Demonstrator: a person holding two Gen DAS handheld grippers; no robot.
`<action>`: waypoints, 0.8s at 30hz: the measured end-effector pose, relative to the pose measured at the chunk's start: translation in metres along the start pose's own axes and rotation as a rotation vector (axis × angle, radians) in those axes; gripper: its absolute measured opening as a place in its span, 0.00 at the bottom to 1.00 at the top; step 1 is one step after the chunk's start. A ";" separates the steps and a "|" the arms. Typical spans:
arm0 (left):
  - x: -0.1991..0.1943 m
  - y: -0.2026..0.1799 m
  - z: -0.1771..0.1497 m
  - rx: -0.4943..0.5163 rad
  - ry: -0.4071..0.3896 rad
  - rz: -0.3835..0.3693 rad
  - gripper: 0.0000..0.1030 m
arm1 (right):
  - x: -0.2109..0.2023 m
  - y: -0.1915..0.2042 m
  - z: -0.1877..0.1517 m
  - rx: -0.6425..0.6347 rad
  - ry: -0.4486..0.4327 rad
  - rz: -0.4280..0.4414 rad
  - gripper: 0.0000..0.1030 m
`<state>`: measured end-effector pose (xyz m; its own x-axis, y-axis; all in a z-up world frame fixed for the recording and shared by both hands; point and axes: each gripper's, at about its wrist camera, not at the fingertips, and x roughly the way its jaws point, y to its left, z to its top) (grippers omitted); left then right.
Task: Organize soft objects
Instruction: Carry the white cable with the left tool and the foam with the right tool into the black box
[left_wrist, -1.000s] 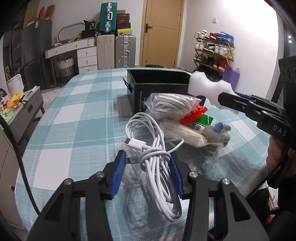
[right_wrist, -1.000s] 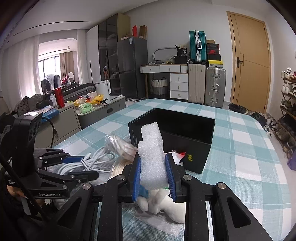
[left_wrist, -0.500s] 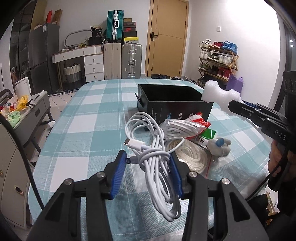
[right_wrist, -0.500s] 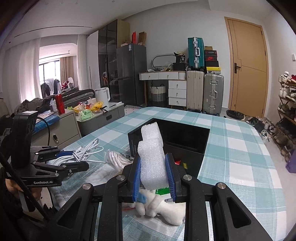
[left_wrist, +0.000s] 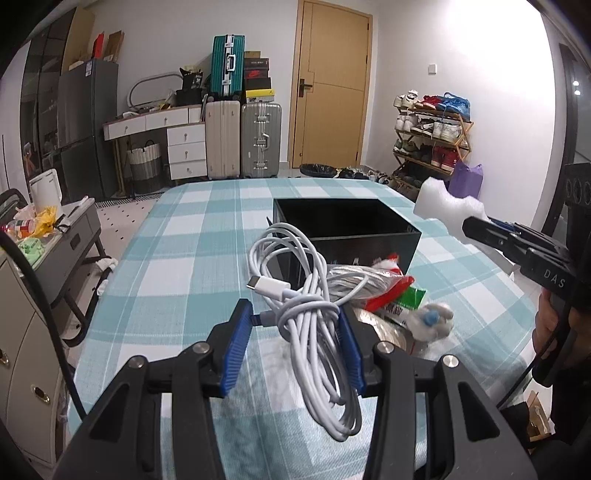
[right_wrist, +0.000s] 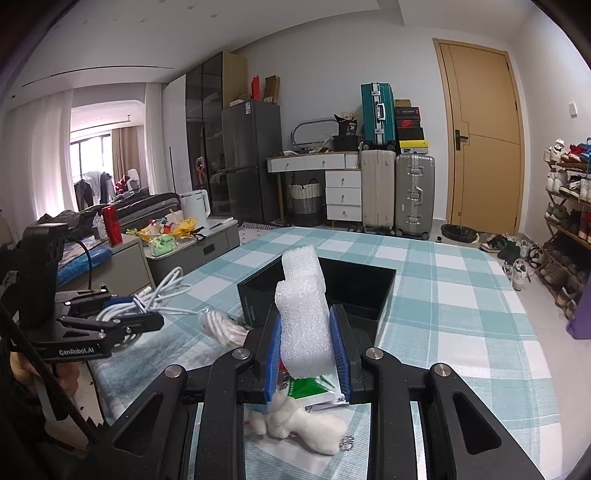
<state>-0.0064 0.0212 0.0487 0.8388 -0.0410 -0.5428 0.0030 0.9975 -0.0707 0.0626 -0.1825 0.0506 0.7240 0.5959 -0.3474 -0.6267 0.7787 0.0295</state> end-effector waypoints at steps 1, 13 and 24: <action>0.001 0.000 0.002 0.001 -0.004 -0.001 0.43 | -0.001 -0.001 0.001 0.001 -0.002 -0.001 0.24; 0.017 -0.005 0.027 0.018 -0.029 -0.021 0.43 | 0.009 -0.010 0.003 0.016 0.015 -0.002 0.24; 0.042 -0.012 0.055 0.028 -0.040 -0.043 0.43 | 0.025 -0.018 0.009 0.041 0.047 0.000 0.24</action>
<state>0.0590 0.0111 0.0722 0.8585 -0.0821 -0.5062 0.0543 0.9961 -0.0694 0.0947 -0.1796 0.0494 0.7091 0.5867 -0.3912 -0.6136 0.7867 0.0676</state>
